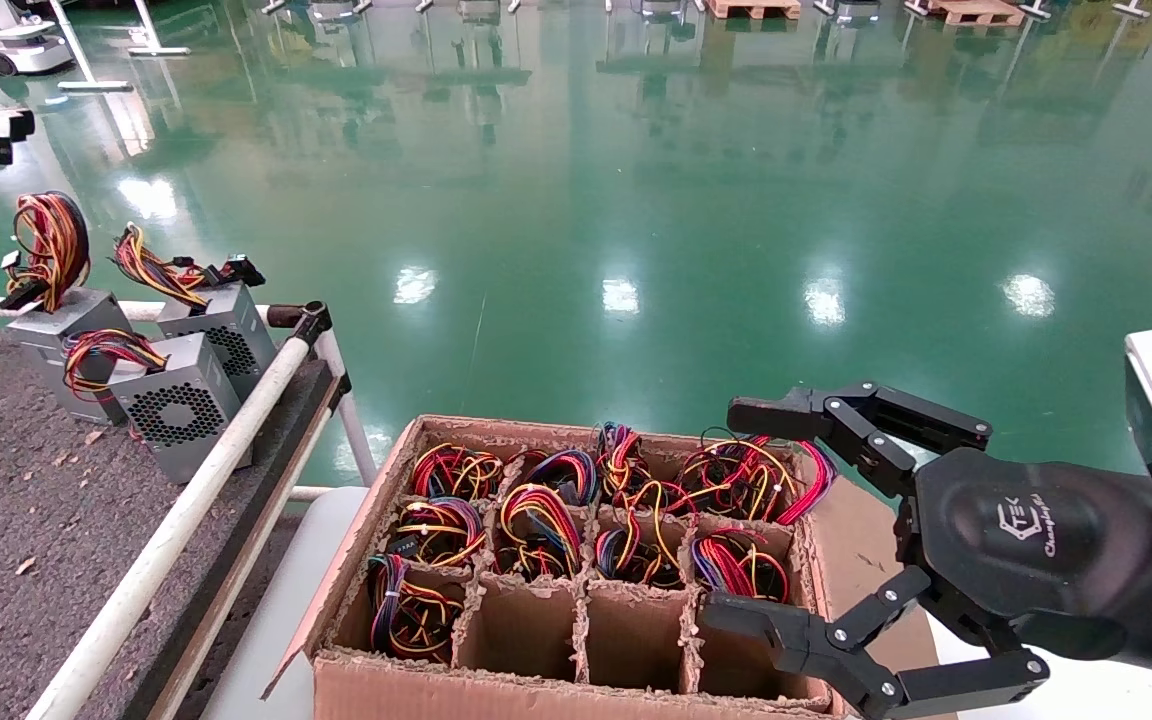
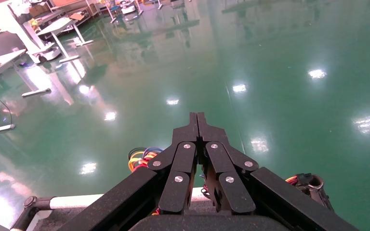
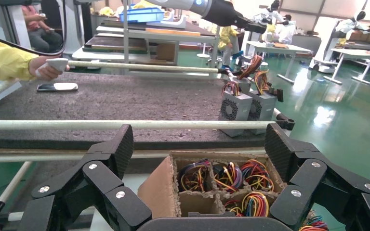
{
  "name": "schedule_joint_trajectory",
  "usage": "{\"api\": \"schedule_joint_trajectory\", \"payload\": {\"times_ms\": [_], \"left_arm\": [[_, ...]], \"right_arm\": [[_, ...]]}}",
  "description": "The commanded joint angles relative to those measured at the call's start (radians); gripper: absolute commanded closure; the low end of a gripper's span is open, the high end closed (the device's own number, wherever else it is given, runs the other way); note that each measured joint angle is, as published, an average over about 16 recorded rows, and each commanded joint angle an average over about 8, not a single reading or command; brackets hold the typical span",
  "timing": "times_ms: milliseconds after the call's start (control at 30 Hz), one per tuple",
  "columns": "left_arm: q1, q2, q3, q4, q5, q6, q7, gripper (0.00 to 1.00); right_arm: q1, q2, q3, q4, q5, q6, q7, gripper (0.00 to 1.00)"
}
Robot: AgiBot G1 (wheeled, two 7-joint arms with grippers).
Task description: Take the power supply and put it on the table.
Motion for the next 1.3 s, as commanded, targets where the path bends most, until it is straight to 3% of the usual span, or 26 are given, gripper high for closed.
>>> {"api": "schedule_joint_trajectory", "payload": {"times_ms": [33,567,1300], "left_arm": [[0.001,-0.001,-0.001,0.002,-0.001,-0.001,-0.001,0.0],[-0.009,0.002,-0.013,-0.015,-0.018,-0.003,-0.003,0.0],[-0.009,-0.021,-0.168,-0.124,-0.262,0.13,-0.083,0.0]], "right_arm": [[0.0,0.0,0.0,0.0,0.0,0.0,0.0,0.0],[0.0,0.0,0.0,0.0,0.0,0.0,0.0,0.0],[0.0,0.0,0.0,0.0,0.0,0.0,0.0,0.0]]}}
